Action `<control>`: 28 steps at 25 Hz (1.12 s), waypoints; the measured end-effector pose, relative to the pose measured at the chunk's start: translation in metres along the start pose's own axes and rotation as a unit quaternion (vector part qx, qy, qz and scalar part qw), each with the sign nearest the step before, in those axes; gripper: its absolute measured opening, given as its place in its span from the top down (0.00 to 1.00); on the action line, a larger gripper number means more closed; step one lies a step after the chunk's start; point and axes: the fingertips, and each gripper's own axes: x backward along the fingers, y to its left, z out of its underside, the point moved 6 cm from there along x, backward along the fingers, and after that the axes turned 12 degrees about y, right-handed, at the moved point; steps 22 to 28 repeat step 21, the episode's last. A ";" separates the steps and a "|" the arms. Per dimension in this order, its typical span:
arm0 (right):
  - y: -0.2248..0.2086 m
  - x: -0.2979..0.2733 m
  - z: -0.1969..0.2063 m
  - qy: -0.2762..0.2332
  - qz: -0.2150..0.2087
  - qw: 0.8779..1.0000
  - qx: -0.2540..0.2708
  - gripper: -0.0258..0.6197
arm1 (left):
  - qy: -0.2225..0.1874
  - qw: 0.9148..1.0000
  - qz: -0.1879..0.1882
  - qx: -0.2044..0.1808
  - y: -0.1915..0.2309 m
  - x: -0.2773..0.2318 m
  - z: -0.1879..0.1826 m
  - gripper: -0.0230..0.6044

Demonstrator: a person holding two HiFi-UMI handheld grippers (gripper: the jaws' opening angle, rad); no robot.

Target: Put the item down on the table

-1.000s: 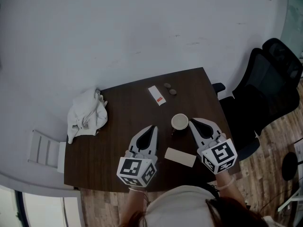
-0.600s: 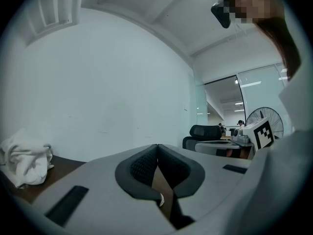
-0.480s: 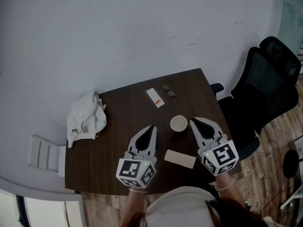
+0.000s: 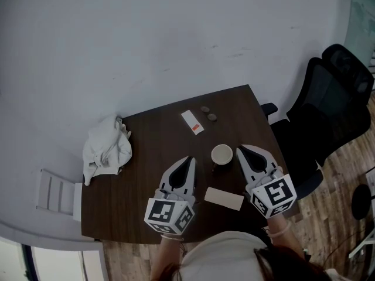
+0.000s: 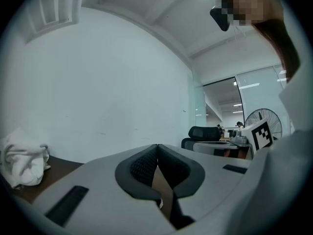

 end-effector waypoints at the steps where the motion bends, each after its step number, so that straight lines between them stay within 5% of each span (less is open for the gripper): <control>1: -0.001 -0.001 0.000 0.001 0.000 1.000 0.000 0.95 | 0.000 1.000 0.000 0.001 0.000 -0.001 0.000 0.93; 28: -0.013 -0.011 0.007 0.011 0.013 1.000 -0.017 0.95 | 0.013 1.000 0.011 0.011 -0.002 -0.021 0.009 0.93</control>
